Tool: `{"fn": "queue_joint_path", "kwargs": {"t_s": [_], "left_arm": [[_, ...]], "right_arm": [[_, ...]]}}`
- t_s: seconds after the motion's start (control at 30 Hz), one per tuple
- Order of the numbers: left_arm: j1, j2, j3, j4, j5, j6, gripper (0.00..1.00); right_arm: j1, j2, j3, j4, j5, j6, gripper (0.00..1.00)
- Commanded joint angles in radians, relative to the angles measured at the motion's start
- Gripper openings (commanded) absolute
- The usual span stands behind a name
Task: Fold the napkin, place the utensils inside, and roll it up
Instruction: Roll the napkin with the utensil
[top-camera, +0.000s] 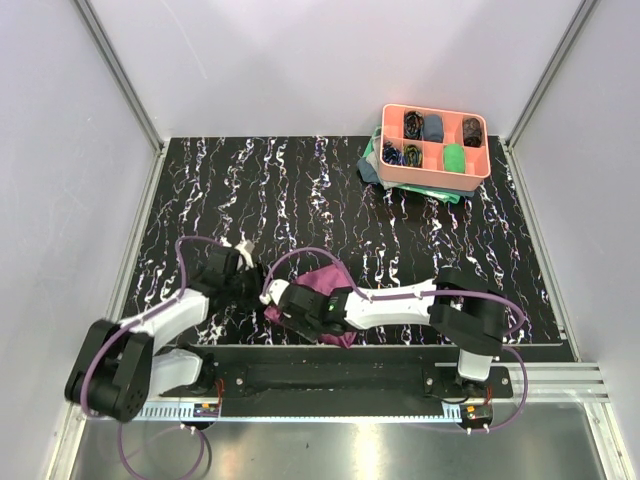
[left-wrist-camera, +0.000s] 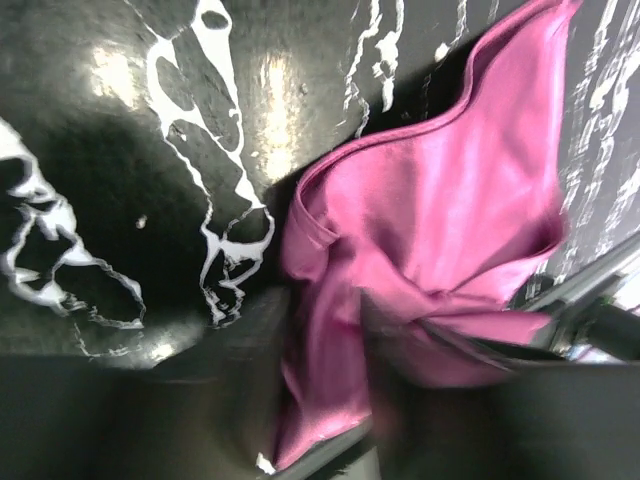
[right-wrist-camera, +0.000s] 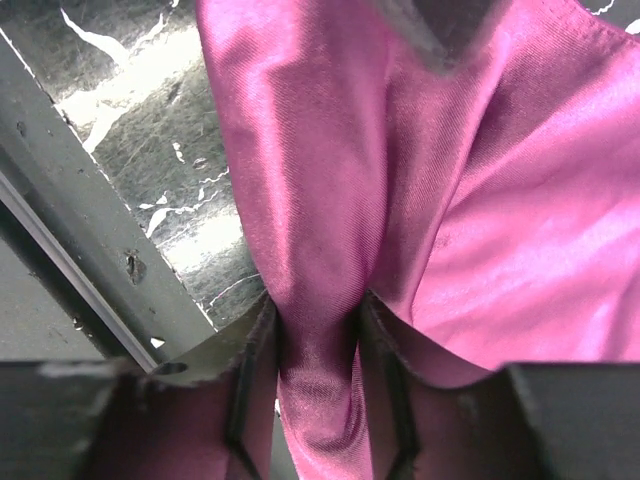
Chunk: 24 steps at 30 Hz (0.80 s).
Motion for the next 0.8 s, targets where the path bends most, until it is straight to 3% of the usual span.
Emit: {"fn": "queue_joint_path", "kwargs": {"t_s": [0.0,0.2,0.4,0.53,0.77], "left_arm": [[0.046,-0.100,0.003,-0.140,-0.124,0.014,0.65],[0.072,-0.277,-0.049,-0.177,-0.220,-0.038,0.77],[0.074,-0.463,-0.145,-0.061,-0.130,-0.027,0.79],[0.071,-0.502,-0.170,0.011,-0.086,-0.015,0.79],[0.063,-0.460,-0.216,0.149,-0.004,0.008,0.83]], "right_arm": [[-0.026,0.030,-0.044,-0.047,-0.131,0.045,0.38],[-0.132,-0.030,-0.113,0.050,-0.420,0.048,0.36],[-0.261,-0.013,-0.134,0.132,-0.730,0.054,0.35],[-0.356,0.024,-0.134,0.182,-0.966,0.080,0.34],[-0.461,0.133,-0.093,0.226,-1.195,0.140,0.34]]}}
